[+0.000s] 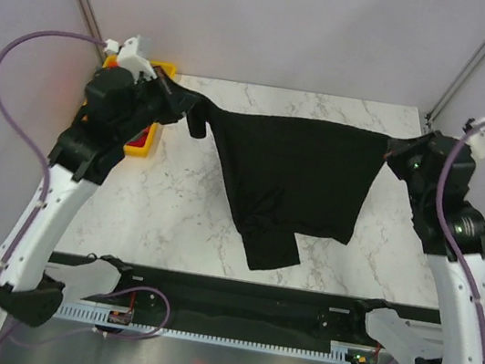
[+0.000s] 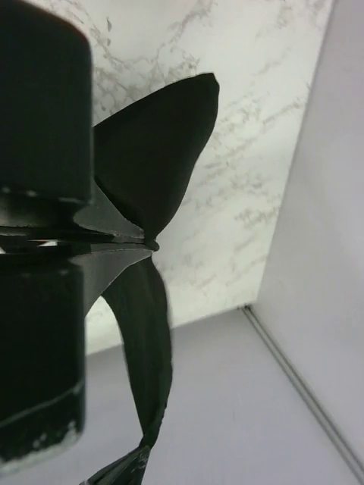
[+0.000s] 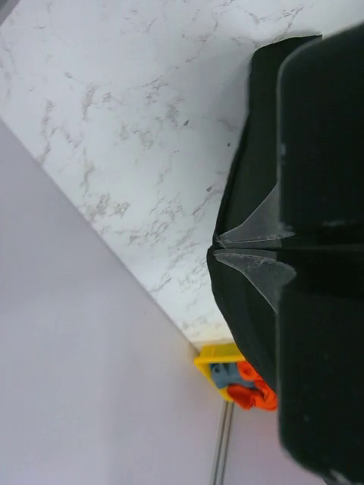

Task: Fold and stack the t-shirts
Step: Flatten the tshirt out

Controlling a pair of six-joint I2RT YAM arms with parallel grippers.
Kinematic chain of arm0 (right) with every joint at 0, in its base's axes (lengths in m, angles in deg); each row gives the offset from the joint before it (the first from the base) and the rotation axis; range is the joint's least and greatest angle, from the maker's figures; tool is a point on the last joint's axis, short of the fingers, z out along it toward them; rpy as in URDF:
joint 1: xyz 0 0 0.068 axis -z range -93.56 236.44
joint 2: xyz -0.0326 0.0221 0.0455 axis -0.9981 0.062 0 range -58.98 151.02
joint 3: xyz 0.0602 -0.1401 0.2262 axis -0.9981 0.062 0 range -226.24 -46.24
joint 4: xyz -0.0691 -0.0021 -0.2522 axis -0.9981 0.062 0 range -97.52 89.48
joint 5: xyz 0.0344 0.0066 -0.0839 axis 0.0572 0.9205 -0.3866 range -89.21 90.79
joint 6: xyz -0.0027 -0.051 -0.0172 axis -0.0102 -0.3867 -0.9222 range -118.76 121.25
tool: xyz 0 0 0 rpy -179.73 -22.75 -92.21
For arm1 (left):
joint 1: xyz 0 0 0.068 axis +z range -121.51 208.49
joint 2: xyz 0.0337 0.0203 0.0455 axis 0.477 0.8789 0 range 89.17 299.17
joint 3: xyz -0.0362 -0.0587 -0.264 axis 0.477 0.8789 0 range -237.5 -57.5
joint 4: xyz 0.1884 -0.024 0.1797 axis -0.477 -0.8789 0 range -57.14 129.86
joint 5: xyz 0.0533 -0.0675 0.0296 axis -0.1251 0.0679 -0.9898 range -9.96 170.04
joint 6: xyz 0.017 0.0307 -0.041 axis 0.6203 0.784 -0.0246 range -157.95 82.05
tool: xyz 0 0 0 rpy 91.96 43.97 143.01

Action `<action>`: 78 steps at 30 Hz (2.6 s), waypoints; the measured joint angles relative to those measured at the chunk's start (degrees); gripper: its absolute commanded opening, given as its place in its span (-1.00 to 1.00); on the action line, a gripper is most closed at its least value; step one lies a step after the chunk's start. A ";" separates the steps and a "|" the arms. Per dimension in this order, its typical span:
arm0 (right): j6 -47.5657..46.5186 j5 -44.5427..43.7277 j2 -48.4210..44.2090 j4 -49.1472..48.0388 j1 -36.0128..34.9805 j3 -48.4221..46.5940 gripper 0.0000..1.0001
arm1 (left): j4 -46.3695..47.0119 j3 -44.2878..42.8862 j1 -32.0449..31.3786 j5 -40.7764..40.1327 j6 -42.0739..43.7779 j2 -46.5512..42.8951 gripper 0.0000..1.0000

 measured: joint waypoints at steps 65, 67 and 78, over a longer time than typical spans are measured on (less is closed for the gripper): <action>-12.68 -3.02 -17.11 4.98 2.03 -23.02 -1.00 | -1.27 -12.07 5.92 27.04 14.49 -20.59 -0.95; -13.49 -5.75 -16.15 3.10 2.03 -18.86 -1.00 | -0.33 -10.38 5.92 26.58 15.32 -17.97 -0.95; -14.43 -14.99 -8.37 -19.04 2.14 27.63 -1.00 | 13.35 11.13 6.01 23.30 21.79 13.79 -0.95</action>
